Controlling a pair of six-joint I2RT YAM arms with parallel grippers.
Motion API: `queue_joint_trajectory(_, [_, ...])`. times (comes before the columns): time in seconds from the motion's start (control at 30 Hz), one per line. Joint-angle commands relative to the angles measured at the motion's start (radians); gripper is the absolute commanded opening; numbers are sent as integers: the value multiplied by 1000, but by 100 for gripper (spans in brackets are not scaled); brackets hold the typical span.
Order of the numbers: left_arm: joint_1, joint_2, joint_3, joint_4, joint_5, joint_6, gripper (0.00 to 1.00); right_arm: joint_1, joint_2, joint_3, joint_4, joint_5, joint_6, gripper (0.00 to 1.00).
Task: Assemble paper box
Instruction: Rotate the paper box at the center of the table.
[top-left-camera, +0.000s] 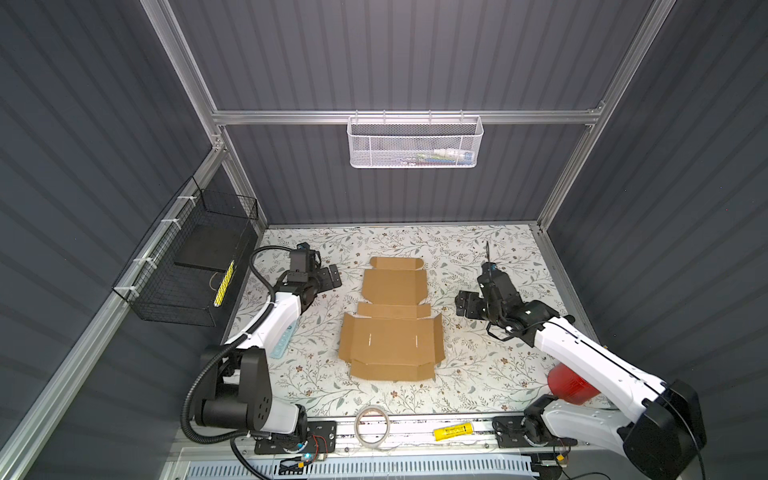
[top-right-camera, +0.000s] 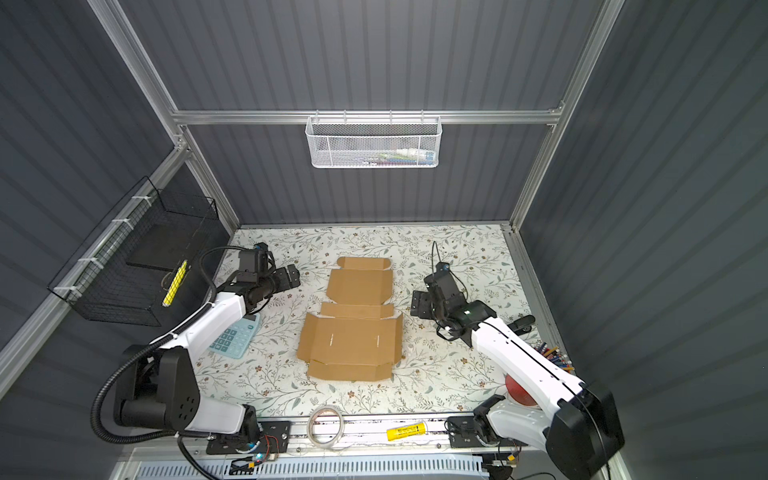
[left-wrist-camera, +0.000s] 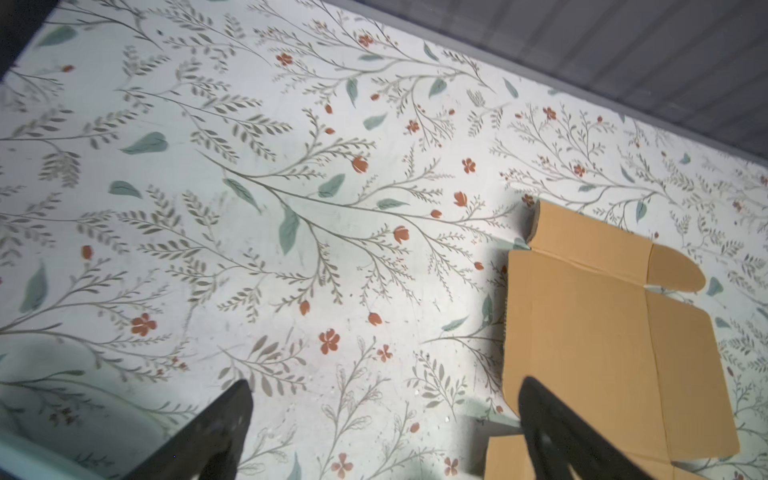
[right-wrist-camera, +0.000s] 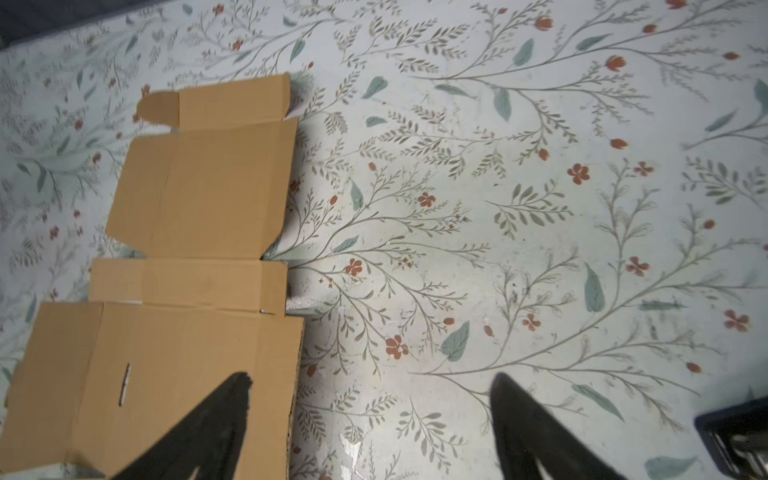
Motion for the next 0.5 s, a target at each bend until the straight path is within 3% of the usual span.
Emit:
queue_joint_trajectory(0.0, [-45,77,75,-77,8,24,99,73,40,40,-58,-1,58,72])
queue_joint_trajectory(0.1, [-69,140,116,-84,31,17,84,132,75,49,-61,-30,89,53])
queue_joint_trajectory(0.27, [-118,248,188,-88,55,14,44,202,136,57,-45,-110,139,25])
queue_joint_trajectory(0.47, [-192,398,322,-111,78,22,11,280,229,97,4,-198,166,0])
